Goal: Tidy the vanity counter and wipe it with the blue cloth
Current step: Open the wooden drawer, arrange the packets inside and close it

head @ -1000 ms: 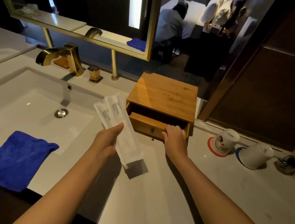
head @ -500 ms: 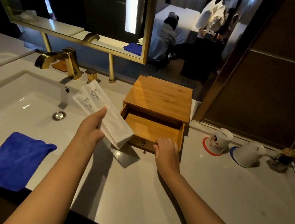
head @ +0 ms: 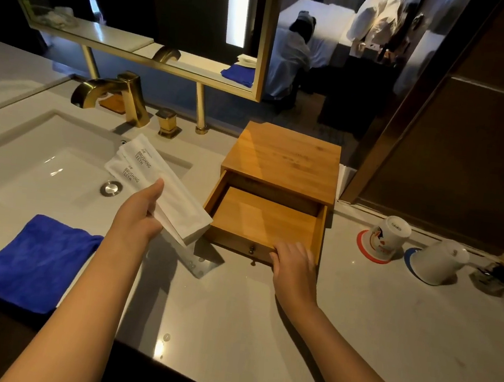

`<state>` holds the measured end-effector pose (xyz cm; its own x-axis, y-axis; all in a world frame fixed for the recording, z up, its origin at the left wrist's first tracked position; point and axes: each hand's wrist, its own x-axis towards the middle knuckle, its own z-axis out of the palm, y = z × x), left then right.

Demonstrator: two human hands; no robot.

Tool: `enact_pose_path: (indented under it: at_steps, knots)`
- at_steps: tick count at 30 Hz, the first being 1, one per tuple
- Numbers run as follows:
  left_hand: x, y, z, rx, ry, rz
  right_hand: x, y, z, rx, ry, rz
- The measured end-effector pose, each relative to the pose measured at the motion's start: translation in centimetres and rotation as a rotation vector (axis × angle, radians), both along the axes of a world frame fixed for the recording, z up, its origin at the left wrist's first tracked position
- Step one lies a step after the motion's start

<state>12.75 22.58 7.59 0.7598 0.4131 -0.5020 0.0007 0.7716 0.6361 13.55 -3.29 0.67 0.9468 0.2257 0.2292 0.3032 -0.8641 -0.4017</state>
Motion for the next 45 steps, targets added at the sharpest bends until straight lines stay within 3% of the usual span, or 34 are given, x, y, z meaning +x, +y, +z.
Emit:
enact_pose_path:
  at_steps: [19, 23, 25, 29, 33, 45]
  knots:
    - [1.0, -3.1, -1.3, 0.067, 0.035, -0.211, -1.3, -0.4, 0.7, 0.015, 0.028, -0.003]
    - [1.4, -4.1, -1.4, 0.102, 0.044, -0.268, -1.0, -0.5, 1.6, -0.047, 0.171, 0.019]
    - [1.6, -4.8, -1.5, 0.136, 0.041, -0.309, -0.2, -0.4, 3.2, 0.036, 0.320, 0.002]
    - [2.4, -7.4, -1.5, 0.082, 0.035, -0.394, 2.2, 1.4, 7.3, 0.495, 0.496, 0.023]
    - [3.2, -9.0, -1.8, 0.030, -0.048, -0.418, 4.0, 3.9, 8.3, 0.480, 0.524, 0.065]
    - [5.2, -4.6, -1.3, 0.049, 0.018, -0.174, 9.4, -1.8, 8.7, 0.375, 0.412, 0.004]
